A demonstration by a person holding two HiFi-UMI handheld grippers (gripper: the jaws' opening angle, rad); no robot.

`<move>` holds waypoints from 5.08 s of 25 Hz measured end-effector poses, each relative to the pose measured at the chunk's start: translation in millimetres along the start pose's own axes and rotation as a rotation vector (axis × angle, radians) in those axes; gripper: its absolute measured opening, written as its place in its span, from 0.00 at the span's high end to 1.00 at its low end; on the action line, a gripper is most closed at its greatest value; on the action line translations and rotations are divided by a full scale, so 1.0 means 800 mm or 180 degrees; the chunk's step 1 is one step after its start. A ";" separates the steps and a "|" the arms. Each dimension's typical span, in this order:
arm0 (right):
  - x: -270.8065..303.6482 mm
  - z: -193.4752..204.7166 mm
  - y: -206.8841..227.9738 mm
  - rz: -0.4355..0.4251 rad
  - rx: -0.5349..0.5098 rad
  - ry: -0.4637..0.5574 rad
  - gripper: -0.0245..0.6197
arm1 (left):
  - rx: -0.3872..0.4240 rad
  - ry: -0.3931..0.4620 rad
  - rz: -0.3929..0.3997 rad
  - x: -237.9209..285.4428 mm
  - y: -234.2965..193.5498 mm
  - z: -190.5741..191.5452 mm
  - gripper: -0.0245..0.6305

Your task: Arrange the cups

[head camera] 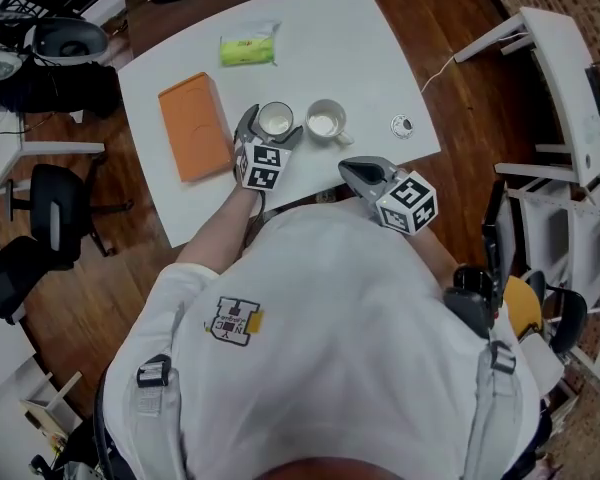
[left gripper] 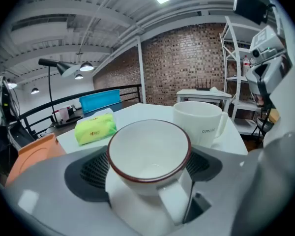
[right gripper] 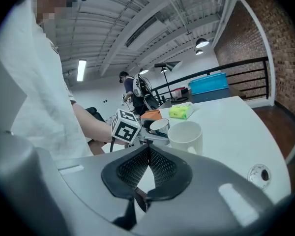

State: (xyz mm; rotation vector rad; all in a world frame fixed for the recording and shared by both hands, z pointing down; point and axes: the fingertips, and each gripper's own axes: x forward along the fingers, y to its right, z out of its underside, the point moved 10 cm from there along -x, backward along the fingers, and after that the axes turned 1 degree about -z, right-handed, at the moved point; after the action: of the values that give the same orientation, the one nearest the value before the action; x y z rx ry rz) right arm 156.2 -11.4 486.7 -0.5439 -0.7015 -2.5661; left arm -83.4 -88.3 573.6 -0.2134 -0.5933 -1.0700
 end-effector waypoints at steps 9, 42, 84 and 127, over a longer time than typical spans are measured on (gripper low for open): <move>-0.005 0.000 0.023 -0.0012 0.0080 0.0044 0.96 | -0.0086 0.0017 -0.0040 0.009 0.003 -0.004 0.34; 0.107 -0.035 -0.057 -0.0647 -0.0161 0.0137 0.96 | -0.0615 -0.0014 -0.0626 -0.228 -0.094 0.036 0.34; 0.068 -0.019 -0.055 0.0416 0.0337 0.0661 0.96 | -0.0331 0.0000 -0.0303 -0.067 -0.264 -0.013 0.34; 0.083 0.007 -0.070 -0.0218 0.0244 0.0336 0.96 | -0.0592 0.0425 -0.0465 -0.212 -0.195 0.023 0.30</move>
State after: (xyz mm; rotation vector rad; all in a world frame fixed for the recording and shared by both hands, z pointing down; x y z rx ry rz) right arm 75.0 15.9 500.6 -0.3627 -0.7903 -2.5967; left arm -283.6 -26.2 476.9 -0.2612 -0.3938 -1.2718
